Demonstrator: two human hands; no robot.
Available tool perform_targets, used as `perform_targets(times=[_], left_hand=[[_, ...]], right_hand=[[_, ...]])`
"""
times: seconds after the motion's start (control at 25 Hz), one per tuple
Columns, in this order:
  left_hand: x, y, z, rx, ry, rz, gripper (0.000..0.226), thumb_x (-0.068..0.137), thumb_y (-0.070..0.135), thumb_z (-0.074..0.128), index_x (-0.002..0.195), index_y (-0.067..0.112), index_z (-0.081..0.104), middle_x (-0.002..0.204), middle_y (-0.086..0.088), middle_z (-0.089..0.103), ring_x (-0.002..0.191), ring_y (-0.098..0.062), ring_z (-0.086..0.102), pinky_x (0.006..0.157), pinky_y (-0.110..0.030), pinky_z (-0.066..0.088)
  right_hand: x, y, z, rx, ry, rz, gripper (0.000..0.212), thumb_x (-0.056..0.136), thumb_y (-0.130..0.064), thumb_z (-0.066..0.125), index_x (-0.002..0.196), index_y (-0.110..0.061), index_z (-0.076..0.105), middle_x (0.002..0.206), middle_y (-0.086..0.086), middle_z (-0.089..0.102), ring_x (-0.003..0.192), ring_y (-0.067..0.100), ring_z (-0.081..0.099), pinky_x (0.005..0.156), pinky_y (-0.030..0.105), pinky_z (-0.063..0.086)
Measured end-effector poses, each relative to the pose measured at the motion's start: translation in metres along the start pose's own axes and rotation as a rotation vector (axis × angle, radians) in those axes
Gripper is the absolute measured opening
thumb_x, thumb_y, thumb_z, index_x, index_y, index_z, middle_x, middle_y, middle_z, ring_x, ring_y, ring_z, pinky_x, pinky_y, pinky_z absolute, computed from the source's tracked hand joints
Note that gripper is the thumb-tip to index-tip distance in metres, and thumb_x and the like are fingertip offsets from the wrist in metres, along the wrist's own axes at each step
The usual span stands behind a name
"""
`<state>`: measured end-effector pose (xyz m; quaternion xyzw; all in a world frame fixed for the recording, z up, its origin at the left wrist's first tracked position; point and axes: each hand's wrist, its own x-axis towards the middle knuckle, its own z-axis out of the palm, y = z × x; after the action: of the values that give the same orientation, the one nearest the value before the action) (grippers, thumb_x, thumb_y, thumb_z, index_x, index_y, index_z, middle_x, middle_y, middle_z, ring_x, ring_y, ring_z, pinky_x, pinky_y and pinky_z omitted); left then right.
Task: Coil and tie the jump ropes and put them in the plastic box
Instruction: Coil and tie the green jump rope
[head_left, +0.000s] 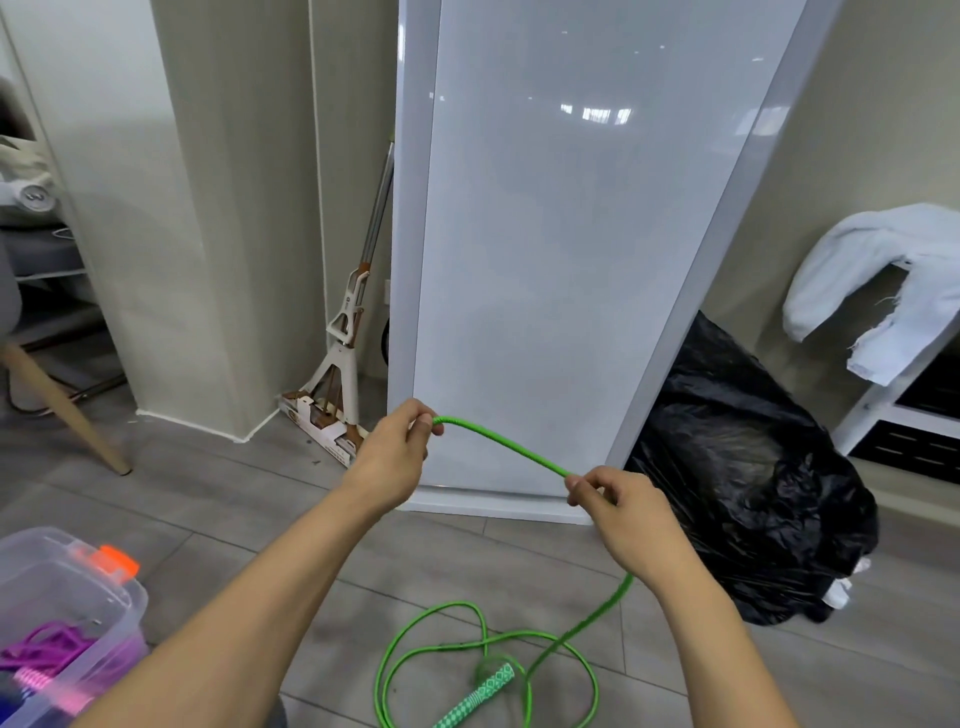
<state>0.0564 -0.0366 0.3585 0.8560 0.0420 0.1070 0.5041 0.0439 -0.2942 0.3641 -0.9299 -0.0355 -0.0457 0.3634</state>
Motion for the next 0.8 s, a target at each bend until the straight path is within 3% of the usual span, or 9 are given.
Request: perform_targets(times=[0.08, 0.2, 0.28, 0.36, 0.44, 0.56, 0.68, 0.8], left_hand=[[0.002, 0.001, 0.006, -0.174, -0.019, -0.154, 0.032, 0.105, 0.02, 0.036, 0.092, 0.01, 0.063, 0.062, -0.003, 0.041, 0.045, -0.014, 0.029, 0.044, -0.024, 0.025], [-0.006, 0.013, 0.014, -0.481, -0.108, -0.378, 0.034, 0.101, 0.01, 0.032, 0.086, 0.004, 0.062, 0.061, -0.005, 0.04, 0.04, -0.012, 0.026, 0.04, -0.02, 0.023], [-0.015, 0.022, 0.018, -0.558, -0.199, -0.367, 0.031, 0.101, 0.008, 0.032, 0.092, 0.003, 0.061, 0.068, -0.011, 0.055, 0.045, -0.015, 0.04, 0.043, -0.022, 0.034], [-0.024, 0.028, 0.021, -0.648, -0.276, -0.351, 0.026, 0.103, 0.008, 0.036, 0.101, 0.001, 0.061, 0.083, -0.016, 0.069, 0.06, -0.023, 0.061, 0.055, -0.031, 0.053], [-0.027, 0.028, 0.027, -0.702, -0.311, -0.362, 0.024, 0.103, 0.009, 0.04, 0.107, -0.001, 0.062, 0.096, -0.017, 0.074, 0.076, -0.029, 0.07, 0.069, -0.038, 0.061], [-0.029, 0.023, 0.036, -0.706, -0.339, -0.37, 0.023, 0.103, 0.01, 0.044, 0.11, -0.001, 0.063, 0.102, -0.017, 0.075, 0.091, -0.031, 0.073, 0.077, -0.04, 0.061], [-0.03, 0.021, 0.041, -0.764, -0.353, -0.388, 0.023, 0.103, 0.009, 0.045, 0.108, -0.003, 0.065, 0.105, -0.021, 0.074, 0.091, -0.031, 0.074, 0.079, -0.043, 0.061], [-0.032, 0.022, 0.041, -0.807, -0.32, -0.428, 0.026, 0.103, 0.008, 0.045, 0.097, -0.002, 0.068, 0.091, -0.016, 0.075, 0.077, -0.024, 0.075, 0.067, -0.037, 0.06]], right_hand=[[0.001, -0.004, 0.002, 0.088, 0.083, 0.022, 0.031, 0.099, -0.034, 0.055, 0.074, -0.025, 0.073, 0.044, -0.008, 0.043, 0.043, 0.008, 0.035, 0.049, 0.028, 0.03], [0.001, -0.017, 0.015, 0.246, 0.063, -0.006, 0.034, 0.101, -0.013, 0.043, 0.092, -0.022, 0.075, 0.037, -0.012, 0.034, 0.038, 0.006, 0.027, 0.045, 0.025, 0.022], [-0.004, -0.028, 0.027, 0.301, 0.019, -0.071, 0.034, 0.1, -0.004, 0.043, 0.106, -0.02, 0.072, 0.047, -0.015, 0.046, 0.042, 0.004, 0.034, 0.045, 0.018, 0.027], [-0.007, -0.037, 0.038, 0.404, 0.02, -0.108, 0.031, 0.099, -0.001, 0.047, 0.112, -0.022, 0.067, 0.072, -0.01, 0.067, 0.05, 0.003, 0.045, 0.053, 0.014, 0.039], [-0.01, -0.044, 0.044, 0.542, 0.082, -0.057, 0.022, 0.097, -0.002, 0.053, 0.108, -0.019, 0.06, 0.086, -0.003, 0.075, 0.054, 0.006, 0.055, 0.056, 0.013, 0.044], [-0.014, -0.045, 0.052, 0.513, 0.184, -0.014, 0.012, 0.092, -0.009, 0.066, 0.089, -0.021, 0.064, 0.074, -0.001, 0.075, 0.05, 0.007, 0.059, 0.051, 0.019, 0.045], [-0.017, -0.046, 0.062, 0.425, 0.249, -0.054, 0.015, 0.089, -0.018, 0.072, 0.079, -0.029, 0.071, 0.069, -0.007, 0.073, 0.062, 0.007, 0.066, 0.058, 0.023, 0.051], [-0.016, -0.048, 0.072, 0.4, 0.156, -0.092, 0.023, 0.093, -0.012, 0.062, 0.091, -0.03, 0.075, 0.086, -0.013, 0.074, 0.084, 0.003, 0.068, 0.077, 0.025, 0.055]])
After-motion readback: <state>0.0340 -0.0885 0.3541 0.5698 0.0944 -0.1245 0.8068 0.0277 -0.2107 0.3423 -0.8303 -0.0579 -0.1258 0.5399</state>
